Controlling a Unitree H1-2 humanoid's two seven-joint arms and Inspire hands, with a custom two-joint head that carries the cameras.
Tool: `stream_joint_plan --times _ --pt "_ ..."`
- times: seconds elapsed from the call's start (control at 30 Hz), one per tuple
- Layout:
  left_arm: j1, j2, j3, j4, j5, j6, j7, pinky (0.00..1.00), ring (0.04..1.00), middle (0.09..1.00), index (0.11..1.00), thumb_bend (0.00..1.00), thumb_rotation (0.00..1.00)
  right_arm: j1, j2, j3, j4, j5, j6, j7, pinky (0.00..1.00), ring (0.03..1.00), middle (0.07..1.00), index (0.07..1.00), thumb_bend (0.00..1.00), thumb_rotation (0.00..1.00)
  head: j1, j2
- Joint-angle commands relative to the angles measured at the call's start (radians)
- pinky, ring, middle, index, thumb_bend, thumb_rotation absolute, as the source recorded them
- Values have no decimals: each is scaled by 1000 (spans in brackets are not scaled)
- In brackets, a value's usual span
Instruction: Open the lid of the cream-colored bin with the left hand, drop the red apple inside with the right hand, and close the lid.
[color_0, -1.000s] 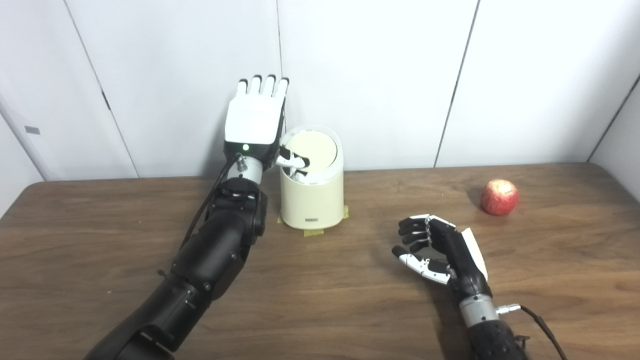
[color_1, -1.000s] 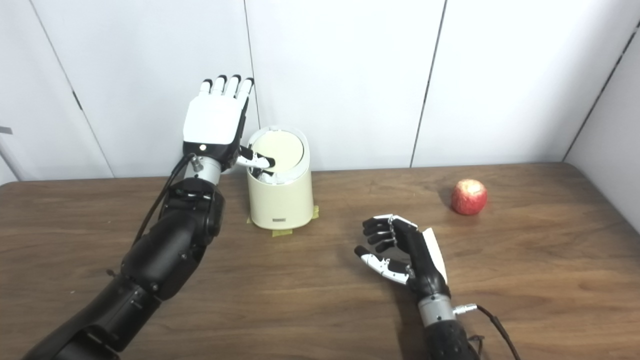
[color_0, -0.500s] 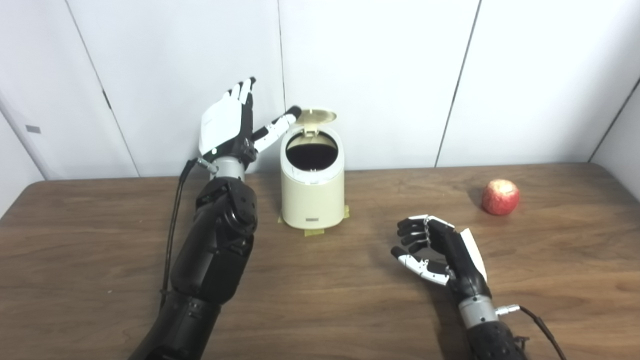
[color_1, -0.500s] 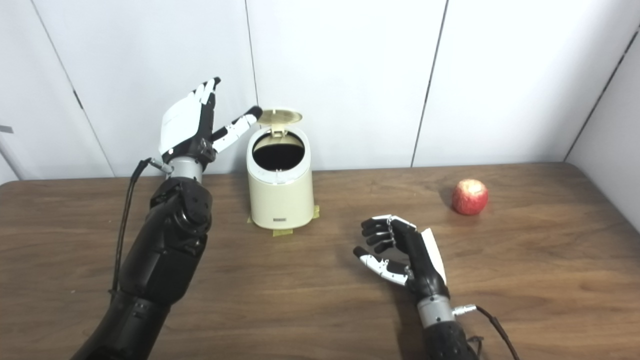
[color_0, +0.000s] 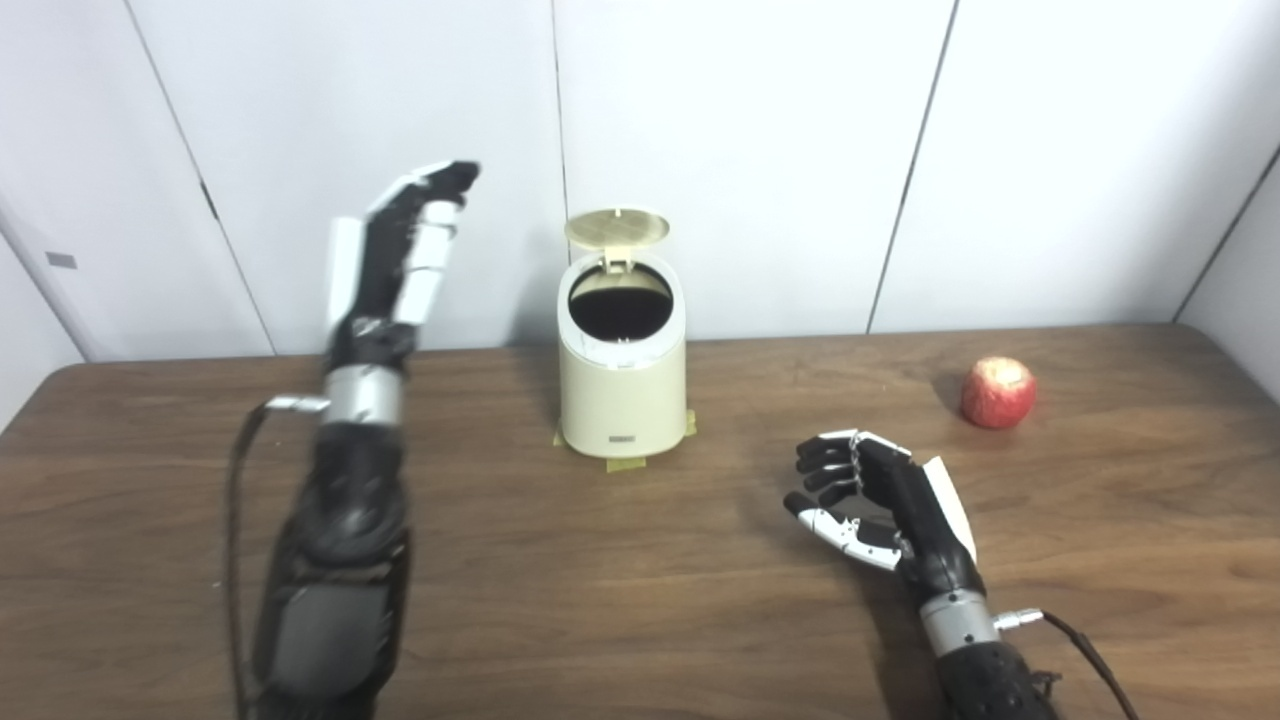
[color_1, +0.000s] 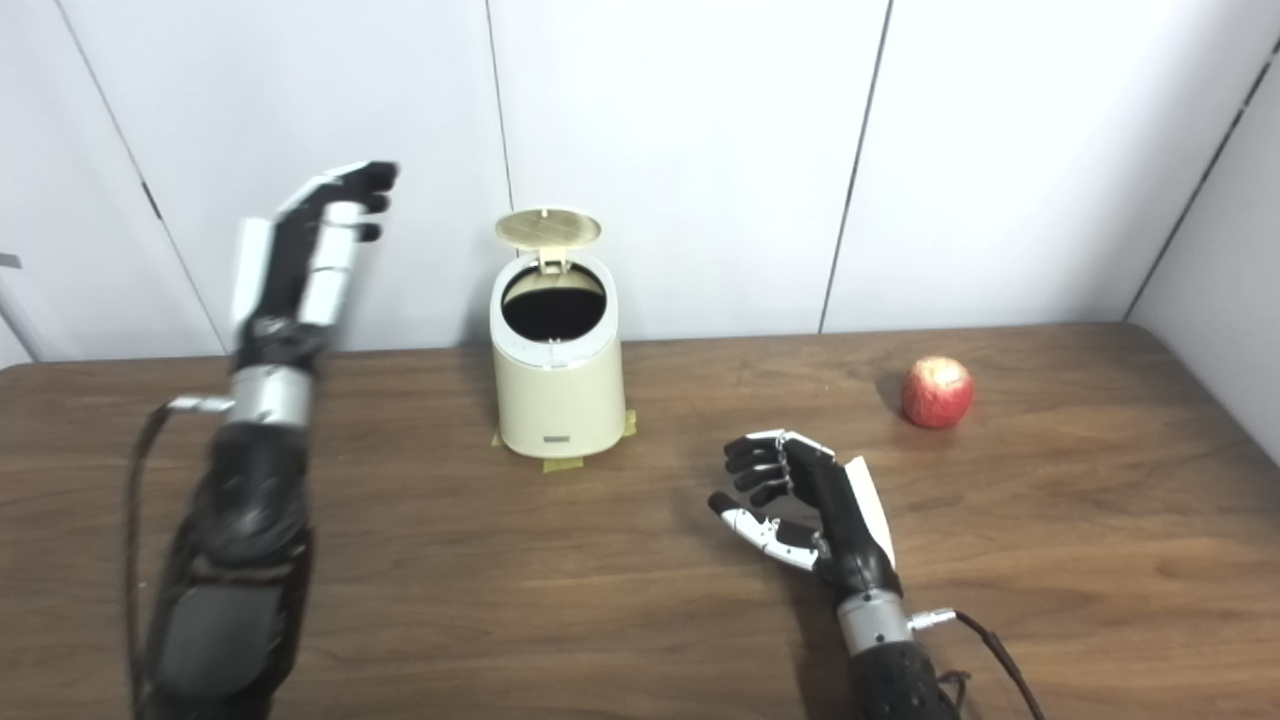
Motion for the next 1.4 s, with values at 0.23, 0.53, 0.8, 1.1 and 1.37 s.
stream_joint_plan --times 0.23,0.53,0.8,1.1,1.37 --pt "186 111 17 -113 -234 -73 -167 638 742 769 765 293 908 -53 -149 22 -251 -165 104 96 465 566 617 627 359 200 2 1" --pt "331 101 -14 -133 -215 -106 -181 655 753 781 780 344 997 -228 -448 34 -338 -374 191 302 635 764 828 836 798 345 -3 -13" --pt "367 107 -50 -78 -153 -187 -185 645 753 774 758 323 1000 -415 -598 98 -274 -510 336 556 630 813 855 844 950 325 -11 -17" --pt "372 106 -48 -58 -133 -223 -172 672 780 787 736 318 1000 -572 -620 172 18 -552 310 580 614 794 824 810 978 189 -11 -21" --pt "376 102 -36 -71 -142 -214 -168 647 767 780 728 318 1000 -633 -595 219 244 -562 297 533 608 794 837 814 961 224 -2 -17"
